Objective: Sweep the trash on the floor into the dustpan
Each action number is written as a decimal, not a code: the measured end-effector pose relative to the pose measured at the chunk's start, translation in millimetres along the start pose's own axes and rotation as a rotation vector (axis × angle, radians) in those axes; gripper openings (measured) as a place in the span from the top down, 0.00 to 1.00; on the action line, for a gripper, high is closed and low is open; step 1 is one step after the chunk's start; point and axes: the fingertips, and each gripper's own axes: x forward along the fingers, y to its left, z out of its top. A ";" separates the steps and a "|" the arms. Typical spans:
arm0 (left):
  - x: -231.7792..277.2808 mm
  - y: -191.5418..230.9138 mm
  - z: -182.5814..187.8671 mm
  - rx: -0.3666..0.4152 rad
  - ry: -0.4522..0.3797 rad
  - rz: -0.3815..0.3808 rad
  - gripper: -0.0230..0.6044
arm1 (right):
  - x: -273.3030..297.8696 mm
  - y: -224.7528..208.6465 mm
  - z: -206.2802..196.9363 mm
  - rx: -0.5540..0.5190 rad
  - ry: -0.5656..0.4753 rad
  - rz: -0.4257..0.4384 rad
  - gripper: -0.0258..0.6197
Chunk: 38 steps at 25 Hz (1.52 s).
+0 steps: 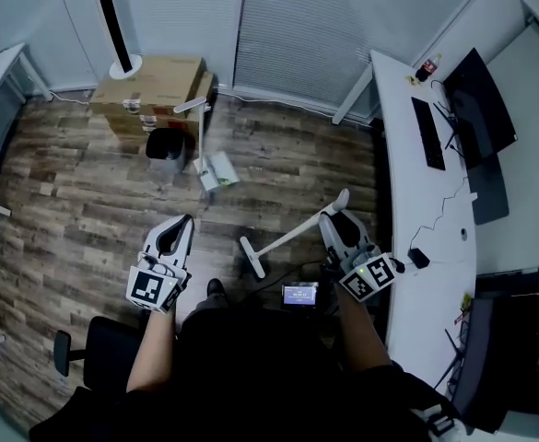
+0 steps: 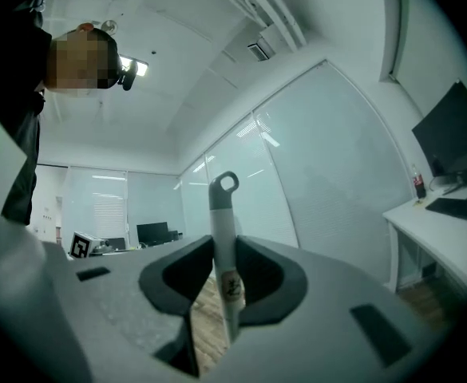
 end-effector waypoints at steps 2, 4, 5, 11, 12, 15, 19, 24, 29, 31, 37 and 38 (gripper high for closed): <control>1.6 -18.2 0.8 -0.034 -0.012 0.002 0.97 | -13.7 -1.0 0.2 -0.011 0.005 0.020 0.81; 5.7 -35.3 -1.6 -0.076 -0.025 0.013 0.97 | -31.8 -7.7 -2.0 -0.022 0.005 0.012 0.81; 7.6 -43.2 -3.2 -0.090 -0.027 0.021 0.97 | -41.1 -12.1 -3.6 -0.025 0.001 -0.004 0.81; 10.1 -85.0 -18.8 -0.082 0.018 -0.005 0.97 | -77.6 -30.0 -11.6 -0.029 -0.034 -0.060 0.81; 10.7 -89.5 -21.5 -0.083 0.028 -0.010 0.97 | -81.0 -30.9 -13.3 -0.034 -0.028 -0.056 0.81; 13.6 -100.3 -27.5 -0.068 0.056 -0.017 0.97 | -90.4 -36.1 -15.2 -0.048 -0.018 -0.058 0.81; 16.9 -113.6 -31.3 -0.050 0.074 -0.028 0.97 | -103.4 -51.1 -15.6 -0.060 -0.012 -0.100 0.81; 14.8 -113.5 -27.6 -0.053 0.072 -0.030 0.97 | -113.5 -63.9 -17.2 -0.046 -0.018 -0.145 0.81; 15.1 -111.3 -29.5 -0.047 0.085 -0.017 0.97 | -118.9 -68.1 -21.9 -0.039 -0.012 -0.165 0.81; 14.6 -108.0 -28.0 -0.052 0.083 -0.005 0.97 | -118.1 -66.9 -24.8 -0.038 -0.006 -0.169 0.81; 13.4 -101.4 -12.1 -0.105 0.012 0.002 0.97 | -106.2 -63.6 -32.6 -0.016 -0.004 -0.157 0.81; 11.8 -98.3 -11.9 -0.109 0.009 0.009 0.97 | -103.1 -62.9 -33.5 -0.011 -0.006 -0.154 0.81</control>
